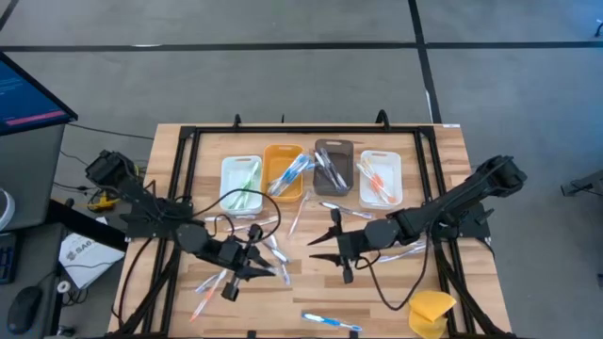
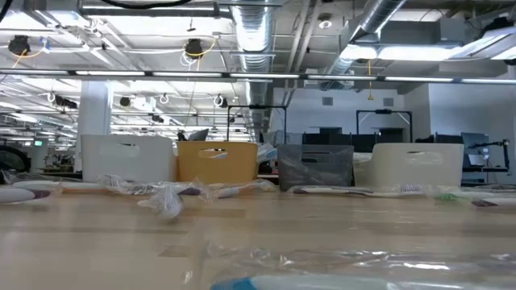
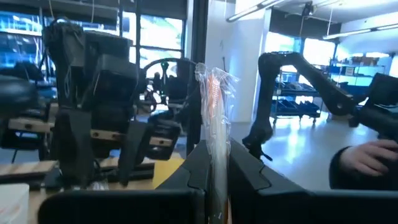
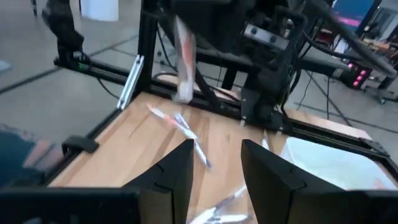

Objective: Pick & Place Toothbrushes
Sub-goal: Put the orange toothbrush into the right white bin

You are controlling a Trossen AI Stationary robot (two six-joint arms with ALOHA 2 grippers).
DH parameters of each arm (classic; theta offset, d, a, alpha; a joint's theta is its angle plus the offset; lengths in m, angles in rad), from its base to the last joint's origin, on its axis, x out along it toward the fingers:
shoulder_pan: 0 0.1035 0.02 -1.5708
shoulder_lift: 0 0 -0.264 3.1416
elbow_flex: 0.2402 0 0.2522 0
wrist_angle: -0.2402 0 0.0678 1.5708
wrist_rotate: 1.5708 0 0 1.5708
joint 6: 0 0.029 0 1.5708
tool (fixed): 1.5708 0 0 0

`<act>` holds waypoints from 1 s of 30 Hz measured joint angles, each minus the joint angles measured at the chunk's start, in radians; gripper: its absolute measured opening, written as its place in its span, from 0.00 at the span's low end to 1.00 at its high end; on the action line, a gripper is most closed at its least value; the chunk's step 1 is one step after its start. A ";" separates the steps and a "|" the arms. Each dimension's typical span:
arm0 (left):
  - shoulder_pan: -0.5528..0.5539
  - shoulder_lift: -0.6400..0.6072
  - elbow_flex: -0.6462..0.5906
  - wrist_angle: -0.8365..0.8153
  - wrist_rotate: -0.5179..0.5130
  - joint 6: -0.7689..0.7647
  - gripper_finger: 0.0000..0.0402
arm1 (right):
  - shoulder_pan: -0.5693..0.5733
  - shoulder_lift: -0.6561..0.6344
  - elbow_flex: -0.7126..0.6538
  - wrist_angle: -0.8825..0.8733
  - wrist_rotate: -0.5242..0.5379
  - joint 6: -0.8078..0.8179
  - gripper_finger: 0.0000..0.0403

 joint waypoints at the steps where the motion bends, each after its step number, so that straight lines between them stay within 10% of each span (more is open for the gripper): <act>1: 0.001 0.013 0.000 0.017 0.000 0.008 0.04 | 0.003 0.009 0.002 0.033 0.000 -0.008 0.32; 18: 0.075 0.088 0.000 0.169 0.000 0.032 0.04 | 0.001 0.298 0.216 0.187 0.000 -0.134 0.60; 30: 0.079 0.088 0.000 0.172 0.010 0.034 0.04 | -0.012 0.442 0.385 0.169 0.007 -0.155 0.62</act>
